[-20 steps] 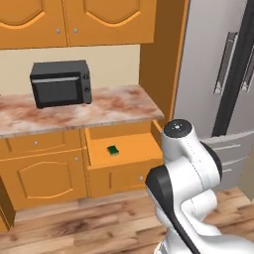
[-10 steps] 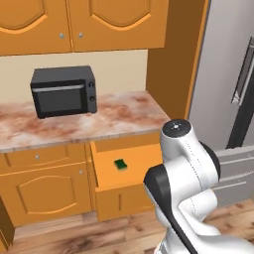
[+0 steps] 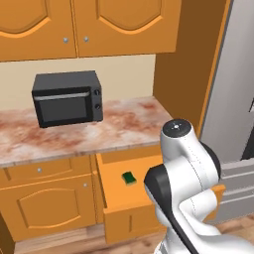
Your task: Restock the sink supplies by placing the sponge and soap dispenser on the counter and next to the sink. Make sure the soap dispenser is upright.
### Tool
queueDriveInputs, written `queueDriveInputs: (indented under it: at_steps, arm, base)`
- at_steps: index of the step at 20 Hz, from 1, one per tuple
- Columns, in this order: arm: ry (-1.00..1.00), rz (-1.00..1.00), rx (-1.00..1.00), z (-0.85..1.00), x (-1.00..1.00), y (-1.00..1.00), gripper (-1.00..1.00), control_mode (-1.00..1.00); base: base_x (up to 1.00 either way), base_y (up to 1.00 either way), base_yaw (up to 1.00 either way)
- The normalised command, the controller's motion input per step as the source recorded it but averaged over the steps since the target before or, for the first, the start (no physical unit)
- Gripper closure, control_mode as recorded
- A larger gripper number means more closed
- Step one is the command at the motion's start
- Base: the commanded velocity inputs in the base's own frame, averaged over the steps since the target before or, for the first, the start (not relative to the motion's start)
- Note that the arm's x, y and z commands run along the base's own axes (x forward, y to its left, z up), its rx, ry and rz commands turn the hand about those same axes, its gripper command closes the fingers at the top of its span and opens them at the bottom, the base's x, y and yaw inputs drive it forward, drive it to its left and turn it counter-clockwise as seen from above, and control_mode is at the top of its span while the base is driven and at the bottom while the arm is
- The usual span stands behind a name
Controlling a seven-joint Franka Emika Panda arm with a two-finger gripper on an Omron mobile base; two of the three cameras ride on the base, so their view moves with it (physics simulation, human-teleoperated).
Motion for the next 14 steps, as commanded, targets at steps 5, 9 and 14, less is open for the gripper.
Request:
queueDriveInputs:
  at_steps: [5,9,14]
  arm:
    - [0.00,0.00,0.00,-0.01,-0.01,0.00,-1.00,-1.00]
    - [0.00,0.00,0.03,-0.12,0.21,0.00,-1.00,-1.00]
    - [0.06,0.00,0.06,-0.27,0.90,0.00,-1.00,-1.00]
  base:
    - [0.03,0.06,0.00]
    - [0.00,0.00,0.00]
    - [0.00,0.00,0.00]
